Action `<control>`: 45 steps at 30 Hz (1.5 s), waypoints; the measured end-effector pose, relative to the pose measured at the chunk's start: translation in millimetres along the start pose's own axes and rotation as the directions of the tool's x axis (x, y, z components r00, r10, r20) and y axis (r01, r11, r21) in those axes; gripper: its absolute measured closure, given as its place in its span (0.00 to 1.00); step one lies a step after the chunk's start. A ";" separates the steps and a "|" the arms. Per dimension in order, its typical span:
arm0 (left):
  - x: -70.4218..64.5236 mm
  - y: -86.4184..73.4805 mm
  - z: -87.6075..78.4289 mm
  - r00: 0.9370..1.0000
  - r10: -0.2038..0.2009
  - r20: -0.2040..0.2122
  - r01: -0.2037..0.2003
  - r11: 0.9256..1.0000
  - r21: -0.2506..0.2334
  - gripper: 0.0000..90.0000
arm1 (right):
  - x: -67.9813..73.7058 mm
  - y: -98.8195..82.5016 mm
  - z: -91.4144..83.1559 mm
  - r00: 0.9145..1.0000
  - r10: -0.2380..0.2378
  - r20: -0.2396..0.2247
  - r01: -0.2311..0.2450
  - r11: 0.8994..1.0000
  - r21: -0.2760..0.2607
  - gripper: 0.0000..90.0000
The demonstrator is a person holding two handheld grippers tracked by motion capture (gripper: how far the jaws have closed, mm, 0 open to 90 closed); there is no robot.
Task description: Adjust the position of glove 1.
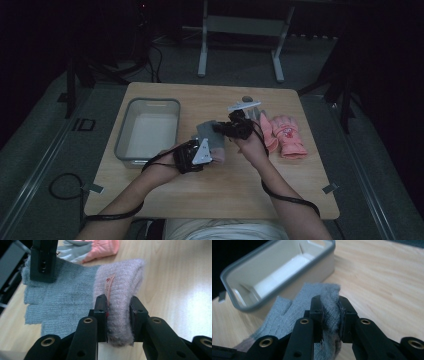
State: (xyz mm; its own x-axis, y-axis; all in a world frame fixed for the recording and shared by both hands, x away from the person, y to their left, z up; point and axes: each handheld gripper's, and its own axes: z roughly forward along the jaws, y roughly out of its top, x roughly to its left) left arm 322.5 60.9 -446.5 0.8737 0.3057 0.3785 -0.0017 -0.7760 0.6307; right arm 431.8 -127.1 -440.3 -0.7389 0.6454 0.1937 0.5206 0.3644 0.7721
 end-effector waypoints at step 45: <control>72.7 -85.7 -83.2 0.994 -0.041 -0.105 0.057 0.987 0.148 0.80 | 85.4 106.0 83.6 0.988 -0.128 -0.085 0.126 0.991 -0.039 0.85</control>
State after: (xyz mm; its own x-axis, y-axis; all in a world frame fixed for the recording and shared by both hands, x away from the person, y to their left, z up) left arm 345.7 195.5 -416.7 0.8170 0.3938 0.4213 0.1196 -0.8304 0.5442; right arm 459.6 22.8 -392.5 -0.8334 0.5336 0.1438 0.4068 0.4164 0.8131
